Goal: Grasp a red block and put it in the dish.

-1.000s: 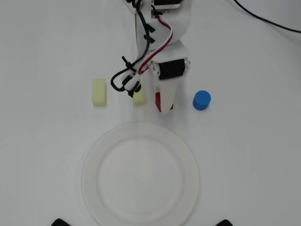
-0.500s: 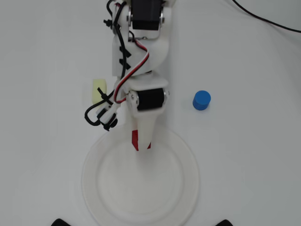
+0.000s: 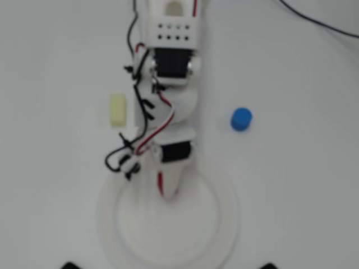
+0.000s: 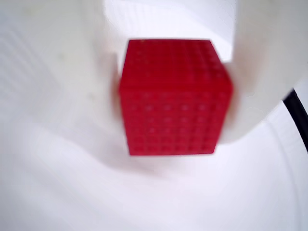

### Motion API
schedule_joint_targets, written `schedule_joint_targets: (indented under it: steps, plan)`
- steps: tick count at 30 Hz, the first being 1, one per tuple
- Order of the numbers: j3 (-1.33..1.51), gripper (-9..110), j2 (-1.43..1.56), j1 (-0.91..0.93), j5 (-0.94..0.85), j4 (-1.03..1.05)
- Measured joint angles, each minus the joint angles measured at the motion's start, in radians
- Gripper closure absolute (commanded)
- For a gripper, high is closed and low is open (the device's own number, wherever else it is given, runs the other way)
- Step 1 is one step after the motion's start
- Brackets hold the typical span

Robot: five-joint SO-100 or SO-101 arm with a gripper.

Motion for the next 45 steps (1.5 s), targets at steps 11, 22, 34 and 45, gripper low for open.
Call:
schedule_joint_targets:
  steps: [11, 22, 34, 45]
  plan:
    - [-0.097, 83, 0.0, 0.0, 0.017, 0.127]
    - [-0.101, 73, 0.112, 0.021, 0.017, 0.321]
    - [0.256, 68, 0.767, 0.02, 0.005, 0.479]
    - [0.931, 69, 1.483, 0.02, -0.008, 0.476]
